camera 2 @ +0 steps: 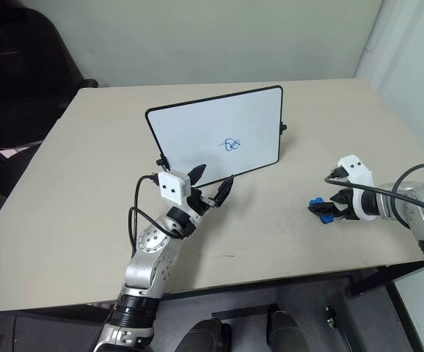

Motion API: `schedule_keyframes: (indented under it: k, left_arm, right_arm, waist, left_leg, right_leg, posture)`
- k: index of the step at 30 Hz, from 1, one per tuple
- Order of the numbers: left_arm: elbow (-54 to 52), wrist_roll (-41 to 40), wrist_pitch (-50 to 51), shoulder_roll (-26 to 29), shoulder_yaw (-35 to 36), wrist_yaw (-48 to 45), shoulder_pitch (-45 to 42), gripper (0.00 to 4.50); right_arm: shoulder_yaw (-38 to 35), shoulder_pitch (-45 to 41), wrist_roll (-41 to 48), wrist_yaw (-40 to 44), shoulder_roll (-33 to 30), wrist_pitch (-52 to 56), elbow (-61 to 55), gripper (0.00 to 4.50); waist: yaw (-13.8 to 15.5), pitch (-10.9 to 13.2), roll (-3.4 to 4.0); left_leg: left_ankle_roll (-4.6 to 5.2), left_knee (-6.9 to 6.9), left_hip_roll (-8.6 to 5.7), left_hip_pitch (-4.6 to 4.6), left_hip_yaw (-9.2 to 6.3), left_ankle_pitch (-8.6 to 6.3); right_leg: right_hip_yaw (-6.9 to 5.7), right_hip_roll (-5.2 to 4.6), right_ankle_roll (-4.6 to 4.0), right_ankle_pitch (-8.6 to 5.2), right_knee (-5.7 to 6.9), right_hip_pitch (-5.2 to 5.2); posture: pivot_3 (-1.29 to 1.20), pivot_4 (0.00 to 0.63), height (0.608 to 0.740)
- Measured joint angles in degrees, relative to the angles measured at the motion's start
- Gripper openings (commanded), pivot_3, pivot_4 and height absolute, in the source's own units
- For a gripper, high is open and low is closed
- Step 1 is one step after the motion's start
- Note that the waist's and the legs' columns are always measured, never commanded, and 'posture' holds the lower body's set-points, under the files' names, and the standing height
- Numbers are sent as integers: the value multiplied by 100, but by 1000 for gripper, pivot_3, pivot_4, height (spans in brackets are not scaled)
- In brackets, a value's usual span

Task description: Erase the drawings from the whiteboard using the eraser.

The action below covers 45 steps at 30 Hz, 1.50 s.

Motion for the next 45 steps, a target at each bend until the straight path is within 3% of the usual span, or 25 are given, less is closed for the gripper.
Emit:
schedule_keyframes:
  k: [7, 15, 25, 27, 31, 40, 42, 45]
  left_arm:
    - [-249, 1, 125, 53, 45, 31, 126, 4500]
    - [-300, 1, 158, 68, 46, 79, 184, 4500]
    - [-319, 1, 159, 66, 39, 105, 187, 4500]
    - [-319, 0, 159, 64, 37, 105, 187, 4500]
    - [-318, -3, 159, 64, 37, 98, 186, 4500]
    - [-306, -2, 159, 66, 33, 82, 160, 4500]
    - [-269, -2, 159, 83, 46, 81, 142, 4500]
    - [-212, -2, 158, 103, 53, 73, 76, 4500]
  right_arm:
    - [776, -333, -862, 213, 159, -261, 642, 4450]
    - [1038, -473, -1366, 592, 207, -481, 812, 4450]
    - [1006, -374, -1602, 800, 195, -492, 685, 1061]
    - [993, -334, -1602, 831, 194, -479, 599, 1061]
    - [962, -238, -1604, 866, 171, -464, 430, 457]
    - [297, -52, -1512, 728, 424, -398, -302, 456]
    - [51, -71, -1482, 517, 740, -390, -445, 456]
    - [-470, -218, -1467, -89, 1693, -478, -441, 456]
  waist:
    - [14, 0, 1]
    - [12, 0, 1]
    - [7, 0, 1]
    - [6, 0, 1]
    - [7, 0, 1]
    - [0, 0, 1]
    - [-3, 0, 1]
    - [-38, 0, 1]
  left_leg:
    - [2, 0, 0, 0, 2, -1]
    - [4, 6, 0, 2, 0, 4]
    - [1, 3, 4, 3, 0, 5]
    - [1, 3, 4, 2, 0, 5]
    - [1, 4, 4, 2, 0, 5]
    - [0, 4, 3, 3, 1, 6]
    - [-1, 5, 4, 5, 1, 7]
    - [-7, 3, 4, 6, 0, 12]
  right_leg:
    - [-2, -5, -22, 14, 0, -2]
    - [-2, -5, -33, 22, 0, 3]
    - [-4, -2, -34, 23, 0, -1]
    - [-4, -1, -33, 22, 0, -1]
    - [-3, -2, -32, 22, 0, 0]
    - [-3, 0, -31, 21, 0, -1]
    - [-2, 1, -32, 22, 1, 0]
    - [0, 1, -36, 31, 2, -7]
  posture:
    - [0, 150, 740]
    - [0, 150, 740]
    - [0, 150, 740]
    - [0, 150, 740]
    - [0, 150, 740]
    - [0, 150, 740]
    - [0, 150, 740]
    - [0, 150, 740]
